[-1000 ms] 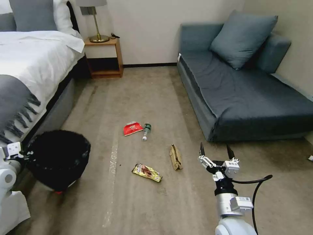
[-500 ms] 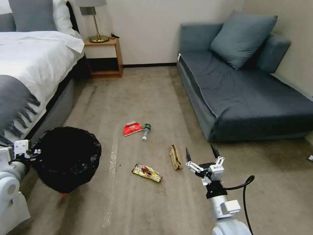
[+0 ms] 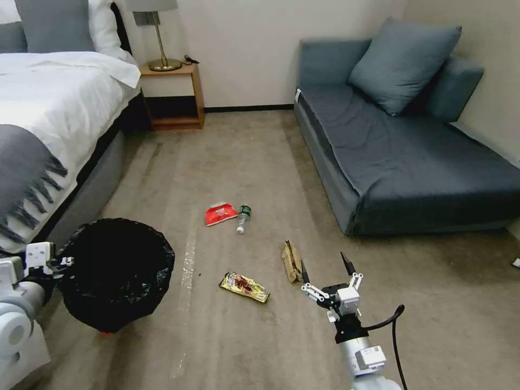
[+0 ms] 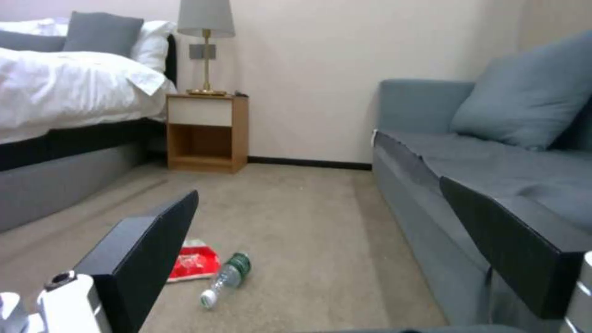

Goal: Pick up the trash bin, then pick up the garbage on the floor and place it into the trash bin.

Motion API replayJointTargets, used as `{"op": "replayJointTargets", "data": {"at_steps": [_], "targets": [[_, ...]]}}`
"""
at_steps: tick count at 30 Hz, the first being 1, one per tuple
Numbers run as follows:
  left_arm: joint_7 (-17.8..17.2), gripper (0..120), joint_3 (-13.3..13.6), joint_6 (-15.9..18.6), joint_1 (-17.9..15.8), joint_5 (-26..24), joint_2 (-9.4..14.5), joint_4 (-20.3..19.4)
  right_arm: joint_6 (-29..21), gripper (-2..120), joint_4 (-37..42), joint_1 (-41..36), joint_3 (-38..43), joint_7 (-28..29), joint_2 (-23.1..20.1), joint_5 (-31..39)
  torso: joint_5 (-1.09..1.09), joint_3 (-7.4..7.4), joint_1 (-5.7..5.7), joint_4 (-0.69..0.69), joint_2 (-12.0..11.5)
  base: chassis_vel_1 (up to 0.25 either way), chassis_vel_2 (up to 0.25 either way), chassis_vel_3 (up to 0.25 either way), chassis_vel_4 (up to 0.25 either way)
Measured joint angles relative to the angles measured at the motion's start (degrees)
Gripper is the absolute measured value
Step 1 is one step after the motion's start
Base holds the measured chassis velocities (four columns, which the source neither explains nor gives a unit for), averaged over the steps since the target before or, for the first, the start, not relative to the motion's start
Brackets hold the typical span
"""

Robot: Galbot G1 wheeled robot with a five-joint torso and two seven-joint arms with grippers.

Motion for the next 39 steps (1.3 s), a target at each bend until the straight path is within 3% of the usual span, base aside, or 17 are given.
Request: {"op": "replayJointTargets", "data": {"at_steps": [11,19,28,31,35,36,39], "targets": [[1.4,7,-1.7,-0.2,2.4,1.3,-1.7,-2.4,0.0,100,-1.2,0.1,-0.2,-0.6,0.5,0.1,0.00,0.00,0.01,-0.01,0.0,-0.128,0.136,0.123,-0.132],[2.4,7,-2.9,-0.9,3.0,3.1,-1.8,-2.1,-0.7,100,-2.2,0.3,-0.5,-0.6,0.2,-0.3,0.00,0.00,0.00,-0.01,0.0,-0.117,0.102,0.116,-0.113],[3.3,7,-3.1,-1.5,3.6,4.6,-3.6,-1.5,-2.5,100,-3.7,1.3,-1.4,0.3,-0.1,-1.2,-0.01,0.00,0.00,0.00,0.0,-0.120,0.144,0.136,-0.133],[3.3,7,-2.7,-1.6,3.3,4.6,-3.6,-1.3,-5.4,100,-3.2,1.1,-2.7,0.3,-0.5,-1.0,0.00,0.01,0.01,0.00,0.0,-0.117,0.117,0.125,-0.127],[3.3,7,-2.1,-1.6,2.6,4.7,-3.3,-0.5,-19.5,100,-0.1,1.0,-7.6,0.5,-3.4,4.2,-0.01,0.01,0.01,-0.04,0.0,-0.082,0.052,0.056,-0.063],[3.3,7,-2.1,-1.6,2.6,4.7,-3.3,-0.5,-19.5,100,-0.1,1.0,-7.6,0.5,-3.4,4.2,-0.01,0.01,0.01,-0.04,0.0,0.000,0.000,0.000,0.000],[3.7,7,-2.0,-1.6,2.8,5.0,-3.2,0.0,-30.4,100,-0.8,4.9,-10.8,1.1,-5.8,8.3,-0.01,0.00,0.01,0.00,0.0,0.000,0.000,0.000,0.000]]}}
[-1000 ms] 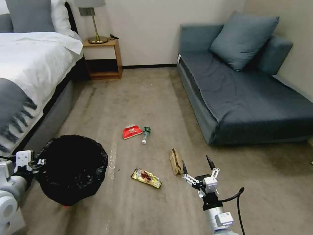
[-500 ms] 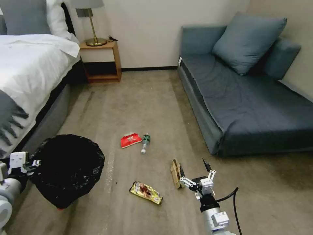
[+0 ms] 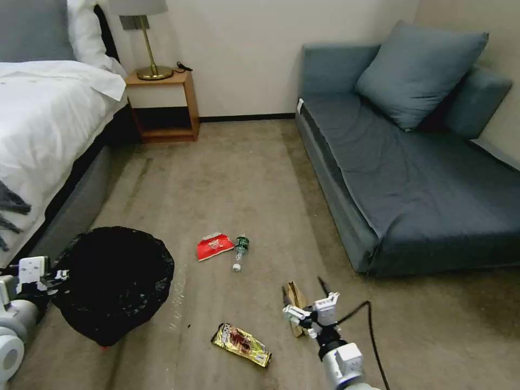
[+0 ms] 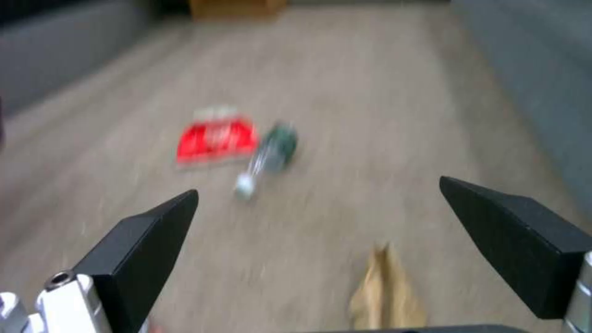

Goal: Pick up the trash bin, then pick up the garbage on the floor and place it into the trash bin.

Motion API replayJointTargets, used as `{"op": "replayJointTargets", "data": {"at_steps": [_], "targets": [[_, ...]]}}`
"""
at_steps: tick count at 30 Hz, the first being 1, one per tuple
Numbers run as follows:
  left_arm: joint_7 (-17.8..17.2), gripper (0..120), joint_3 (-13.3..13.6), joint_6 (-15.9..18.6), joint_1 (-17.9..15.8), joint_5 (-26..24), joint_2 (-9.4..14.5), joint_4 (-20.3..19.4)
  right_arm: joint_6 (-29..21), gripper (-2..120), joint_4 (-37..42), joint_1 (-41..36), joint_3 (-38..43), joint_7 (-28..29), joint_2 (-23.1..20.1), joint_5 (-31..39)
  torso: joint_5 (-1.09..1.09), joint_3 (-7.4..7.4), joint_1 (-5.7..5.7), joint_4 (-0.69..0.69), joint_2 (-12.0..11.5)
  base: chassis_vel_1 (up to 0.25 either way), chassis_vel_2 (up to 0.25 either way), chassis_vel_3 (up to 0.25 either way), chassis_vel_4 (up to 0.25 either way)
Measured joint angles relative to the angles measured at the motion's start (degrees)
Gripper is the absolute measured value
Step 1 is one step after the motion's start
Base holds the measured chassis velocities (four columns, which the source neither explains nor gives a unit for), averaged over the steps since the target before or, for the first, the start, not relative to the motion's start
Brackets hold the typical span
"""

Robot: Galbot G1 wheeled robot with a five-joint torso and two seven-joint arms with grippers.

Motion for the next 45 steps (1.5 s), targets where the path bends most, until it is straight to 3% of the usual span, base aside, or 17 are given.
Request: {"op": "replayJointTargets", "data": {"at_steps": [1,2,4,8,19,21,30,33,45], "targets": [[0.0,7,0.0,0.0,0.0,0.0,0.0,0.0,0.0,100,0.0,0.0,0.0,0.0,0.0,0.0,0.00,0.00,0.00,0.00,0.0,0.000,0.000,0.000,0.000],[0.2,7,0.0,0.0,0.2,0.3,0.0,0.1,-5.1,100,-1.3,2.6,-1.0,0.5,-1.0,1.8,0.00,0.00,0.00,0.02,0.0,0.000,0.000,0.000,0.000],[0.4,7,0.0,0.0,0.4,0.4,0.0,0.1,-10.6,100,-4.1,6.4,-2.2,1.2,-2.2,4.4,0.00,0.00,0.00,0.02,0.0,0.000,0.000,0.000,0.000],[0.6,7,-0.1,0.0,0.7,0.6,-0.4,-0.4,-17.7,100,-10.8,12.6,-3.9,2.9,-3.5,8.7,0.00,0.00,0.00,0.00,0.0,0.000,0.000,0.000,0.000],[0.7,7,1.0,0.1,1.1,1.4,-1.4,-1.2,-21.7,97,-26.9,22.4,-5.6,2.9,-2.1,13.8,0.01,0.01,0.00,0.01,0.0,0.000,0.000,0.000,0.000],[0.7,7,1.4,0.1,1.1,1.5,-1.4,-1.4,-21.6,86,-29.6,23.6,-5.5,2.8,-1.0,14.2,0.01,0.01,0.00,0.00,0.0,0.000,0.000,0.000,0.000],[0.5,7,1.6,0.1,1.0,1.5,-1.7,-1.5,-20.1,59,-32.9,24.7,-5.1,3.1,-0.1,13.6,0.00,0.01,0.00,0.00,0.0,0.000,0.000,0.000,0.000],[0.4,7,1.6,0.1,1.0,1.0,-1.7,-1.5,-19.4,45,-33.7,24.7,-4.9,3.0,-0.1,11.6,0.00,0.00,0.00,0.00,0.0,0.000,0.000,0.000,0.000],[0.4,7,1.7,0.2,1.2,0.8,-2.8,-1.9,-17.6,3,-32.1,23.3,-4.4,2.5,-0.8,8.6,0.01,0.00,0.00,0.00,0.0,0.000,0.000,0.000,0.000]]}}
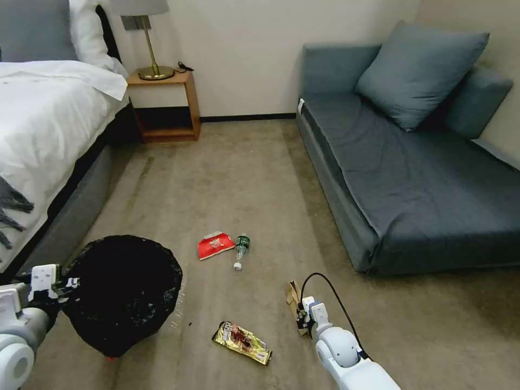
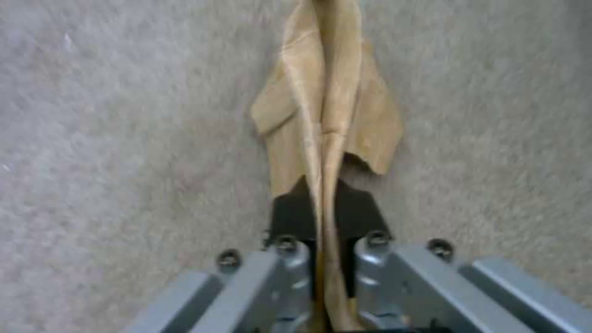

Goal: Pick up the trash bin, then pick up the garbage on the floor and place it into the trash bin.

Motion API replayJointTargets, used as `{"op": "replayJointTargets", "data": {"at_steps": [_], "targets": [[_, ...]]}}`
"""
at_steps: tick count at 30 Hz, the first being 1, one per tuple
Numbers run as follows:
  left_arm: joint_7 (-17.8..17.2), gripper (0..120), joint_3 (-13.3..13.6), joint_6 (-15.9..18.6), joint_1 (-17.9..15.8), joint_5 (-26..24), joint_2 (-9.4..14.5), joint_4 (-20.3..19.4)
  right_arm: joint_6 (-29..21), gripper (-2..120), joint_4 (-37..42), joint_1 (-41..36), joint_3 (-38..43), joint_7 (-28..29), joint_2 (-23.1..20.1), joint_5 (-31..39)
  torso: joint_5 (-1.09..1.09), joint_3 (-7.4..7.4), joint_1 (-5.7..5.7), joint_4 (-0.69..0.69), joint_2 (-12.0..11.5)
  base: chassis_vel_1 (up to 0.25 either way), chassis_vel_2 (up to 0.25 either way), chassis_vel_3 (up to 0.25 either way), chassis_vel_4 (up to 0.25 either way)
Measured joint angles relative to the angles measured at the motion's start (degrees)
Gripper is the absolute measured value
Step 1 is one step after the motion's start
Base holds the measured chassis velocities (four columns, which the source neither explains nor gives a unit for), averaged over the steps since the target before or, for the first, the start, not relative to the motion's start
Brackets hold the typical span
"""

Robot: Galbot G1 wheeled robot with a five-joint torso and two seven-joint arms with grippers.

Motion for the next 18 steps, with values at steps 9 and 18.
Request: {"op": "replayJointTargets", "data": {"at_steps": [9,18], "targets": [[0.1,7,0.1,0.0,0.3,0.3,-0.4,0.0,5.3,0,21.0,-2.2,-3.1,-0.2,-5.2,6.9,-0.02,0.00,0.00,-0.01,0.0,0.000,0.000,0.000,0.000],[0.5,7,0.4,-0.1,0.9,1.4,-2.1,-0.8,18.6,0,29.7,9.0,-20.1,-3.6,-2.7,14.6,-0.02,0.00,0.00,0.01,0.0,0.000,0.000,0.000,0.000]]}}
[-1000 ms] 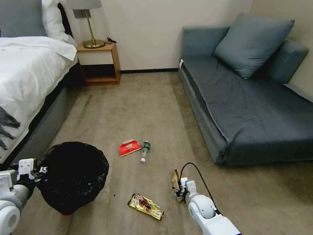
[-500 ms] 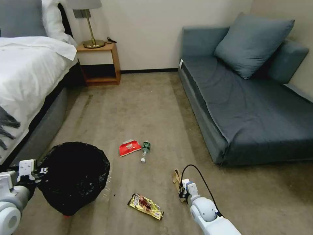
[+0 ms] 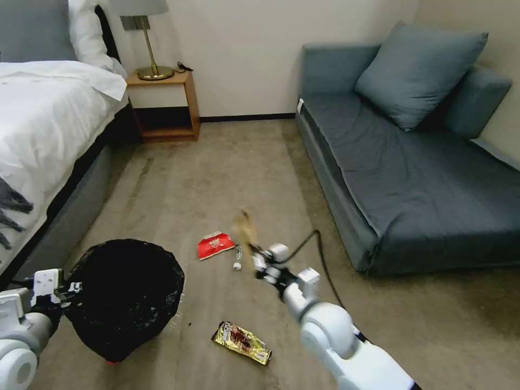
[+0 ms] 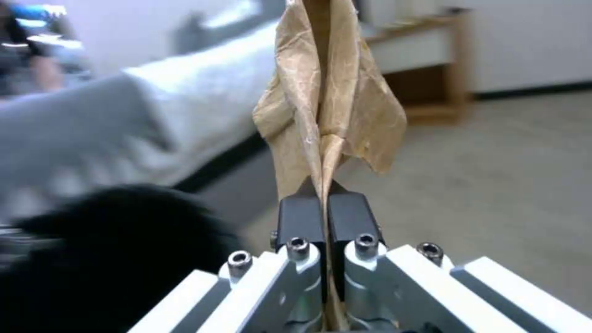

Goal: Pick up the trash bin, then pick up the garbage on the floor and place it into the trash bin.

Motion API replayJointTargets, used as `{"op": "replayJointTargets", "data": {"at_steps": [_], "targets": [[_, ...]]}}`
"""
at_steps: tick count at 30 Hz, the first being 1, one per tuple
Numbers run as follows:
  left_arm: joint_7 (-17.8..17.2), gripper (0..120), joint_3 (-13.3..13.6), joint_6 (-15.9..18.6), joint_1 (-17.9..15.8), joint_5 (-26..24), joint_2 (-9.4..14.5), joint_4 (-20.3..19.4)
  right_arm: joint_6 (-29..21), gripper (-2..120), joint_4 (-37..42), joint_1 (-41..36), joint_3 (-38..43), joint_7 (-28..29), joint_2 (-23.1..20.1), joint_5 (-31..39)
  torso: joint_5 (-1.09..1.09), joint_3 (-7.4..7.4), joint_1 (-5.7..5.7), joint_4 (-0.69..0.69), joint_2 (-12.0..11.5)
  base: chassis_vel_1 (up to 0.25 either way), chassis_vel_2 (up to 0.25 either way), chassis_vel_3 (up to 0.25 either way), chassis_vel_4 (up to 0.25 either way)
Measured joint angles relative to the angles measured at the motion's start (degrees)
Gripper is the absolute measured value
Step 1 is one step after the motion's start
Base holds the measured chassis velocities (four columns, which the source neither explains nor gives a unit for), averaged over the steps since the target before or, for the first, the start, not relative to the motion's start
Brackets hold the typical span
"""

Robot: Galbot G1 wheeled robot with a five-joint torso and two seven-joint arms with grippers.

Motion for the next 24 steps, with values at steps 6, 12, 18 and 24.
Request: {"op": "replayJointTargets", "data": {"at_steps": [6,12,18,24], "targets": [[0.2,7,-0.4,0.0,-0.3,0.1,-0.6,-0.3,2.1,0,-8.5,6.0,-8.9,0.3,8.4,-1.9,-0.01,0.00,0.00,-0.01,0.0,0.000,0.000,0.000,0.000],[0.2,7,0.1,0.2,-0.5,0.1,-0.6,-1.3,4.0,0,-16.5,11.0,-15.2,2.4,16.6,-3.2,0.00,0.00,0.00,0.01,0.0,0.000,0.000,0.000,0.000],[0.2,7,0.2,0.2,-0.2,0.1,-0.6,-2.2,3.6,0,-18.6,11.5,-16.2,3.6,18.4,-4.2,0.00,0.00,0.00,-0.01,0.0,0.000,0.000,0.000,0.000],[0.2,7,0.1,0.2,0.1,0.0,-0.5,-2.6,3.2,22,-19.0,10.4,-15.8,3.7,18.4,-5.2,0.00,0.00,0.00,-0.02,0.0,0.000,0.000,0.000,0.000]]}}
